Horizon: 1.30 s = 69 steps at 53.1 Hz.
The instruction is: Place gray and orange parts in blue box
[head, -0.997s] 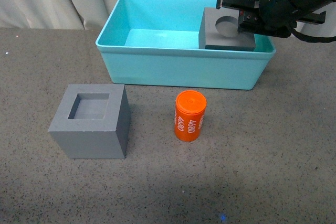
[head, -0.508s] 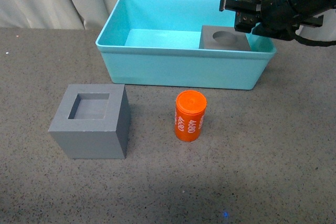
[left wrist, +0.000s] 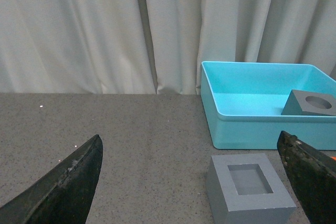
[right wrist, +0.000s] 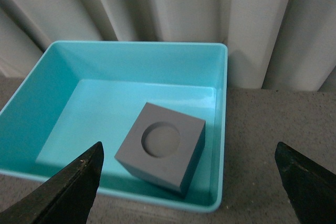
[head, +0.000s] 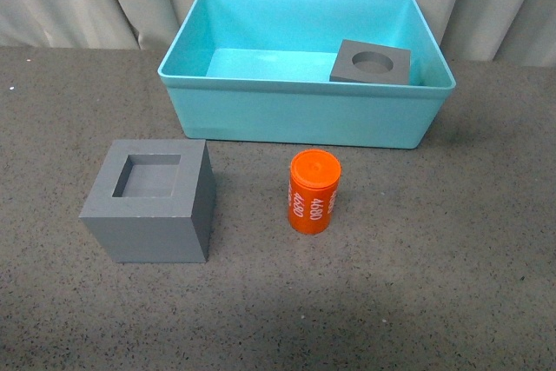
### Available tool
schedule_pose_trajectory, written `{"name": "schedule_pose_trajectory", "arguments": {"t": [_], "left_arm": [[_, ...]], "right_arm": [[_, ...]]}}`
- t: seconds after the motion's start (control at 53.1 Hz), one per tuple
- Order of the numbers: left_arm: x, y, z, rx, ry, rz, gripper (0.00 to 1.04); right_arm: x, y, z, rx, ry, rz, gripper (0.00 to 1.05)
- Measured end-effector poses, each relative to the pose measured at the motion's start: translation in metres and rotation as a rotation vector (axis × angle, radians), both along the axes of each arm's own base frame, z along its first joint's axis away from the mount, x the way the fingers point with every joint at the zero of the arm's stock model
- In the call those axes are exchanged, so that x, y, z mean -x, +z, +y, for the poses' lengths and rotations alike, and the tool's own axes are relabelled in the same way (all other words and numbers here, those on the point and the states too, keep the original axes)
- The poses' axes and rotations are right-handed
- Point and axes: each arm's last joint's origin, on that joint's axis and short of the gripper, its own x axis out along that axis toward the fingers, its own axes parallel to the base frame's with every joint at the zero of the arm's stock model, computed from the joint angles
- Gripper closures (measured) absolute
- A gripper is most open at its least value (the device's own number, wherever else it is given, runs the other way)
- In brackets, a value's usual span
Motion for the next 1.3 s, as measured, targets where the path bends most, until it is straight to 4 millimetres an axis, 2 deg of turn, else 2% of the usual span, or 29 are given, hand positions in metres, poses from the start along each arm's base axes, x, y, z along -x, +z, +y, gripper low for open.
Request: {"name": "schedule_pose_trajectory", "arguments": {"t": [0.132,0.357,0.489,0.583,0.771,0.941,1.091,1.298], "left_arm": [[0.0,0.0,0.0,0.0,0.0,0.0,0.07],[0.0,0.0,0.0,0.0,0.002,0.001,0.07],[-0.007,0.0,-0.001,0.081,0.159,0.32,0.07],[-0.026,0.001,-0.007,0.138,0.076,0.46,0.07],[-0.069,0.0,-0.011,0.181,0.002,0.538,0.07],[-0.104,-0.013,-0.016,0.187,-0.04,0.632,0.07],[-0.127,-0.028,-0.024,0.147,-0.069,0.713,0.07],[-0.149,-0.04,-0.039,0.111,-0.103,0.758,0.07]], "right_arm": [[0.028,-0.01,0.001,0.069,-0.012,0.016,0.1],[0.032,-0.013,0.002,0.089,-0.003,0.019,0.1],[0.032,-0.013,0.002,0.089,-0.002,0.018,0.1],[0.032,-0.012,0.002,0.091,-0.003,0.016,0.1],[0.032,-0.012,0.002,0.092,-0.001,0.015,0.1],[0.032,-0.012,0.002,0.093,-0.004,0.015,0.1],[0.032,-0.012,0.002,0.093,-0.004,0.015,0.1],[0.032,-0.012,0.002,0.092,-0.003,0.015,0.1]]}}
